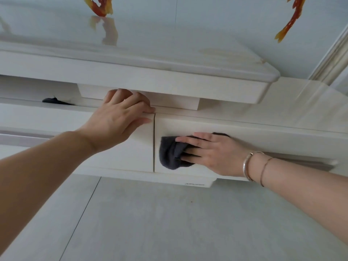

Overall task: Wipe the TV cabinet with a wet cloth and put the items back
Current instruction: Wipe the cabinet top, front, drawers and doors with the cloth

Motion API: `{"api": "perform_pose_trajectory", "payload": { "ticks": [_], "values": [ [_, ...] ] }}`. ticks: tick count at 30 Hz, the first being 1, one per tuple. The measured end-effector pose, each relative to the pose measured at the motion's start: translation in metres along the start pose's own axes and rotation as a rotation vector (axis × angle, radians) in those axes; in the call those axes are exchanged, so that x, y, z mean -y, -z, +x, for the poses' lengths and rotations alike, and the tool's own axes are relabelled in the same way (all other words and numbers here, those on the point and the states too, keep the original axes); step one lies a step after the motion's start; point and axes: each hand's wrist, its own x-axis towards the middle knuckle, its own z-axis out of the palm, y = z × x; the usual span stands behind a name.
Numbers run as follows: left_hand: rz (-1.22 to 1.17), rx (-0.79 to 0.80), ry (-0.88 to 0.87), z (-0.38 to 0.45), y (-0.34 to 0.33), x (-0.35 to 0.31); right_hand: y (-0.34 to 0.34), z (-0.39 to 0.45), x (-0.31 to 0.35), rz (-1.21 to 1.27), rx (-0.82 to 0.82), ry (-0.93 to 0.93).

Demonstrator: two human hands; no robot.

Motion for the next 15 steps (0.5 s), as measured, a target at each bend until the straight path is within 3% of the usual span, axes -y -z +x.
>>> {"api": "perform_pose_trajectory", "payload": {
  "ticks": [3,10,15],
  "values": [
    [-0.031,0.005,0.017,0.001,0.003,-0.002,0.003,0.043,0.006,-0.010,-0.062,-0.069],
    [-0.069,-0.012,0.036,-0.003,0.005,-0.007,-0.034,-0.010,0.053,-0.047,0.189,0.133],
    [-0.041,-0.018,-0.019,-0.008,-0.006,-0.030,-0.021,0.015,0.044,0.110,-0.003,-0.195]
  ]
}}
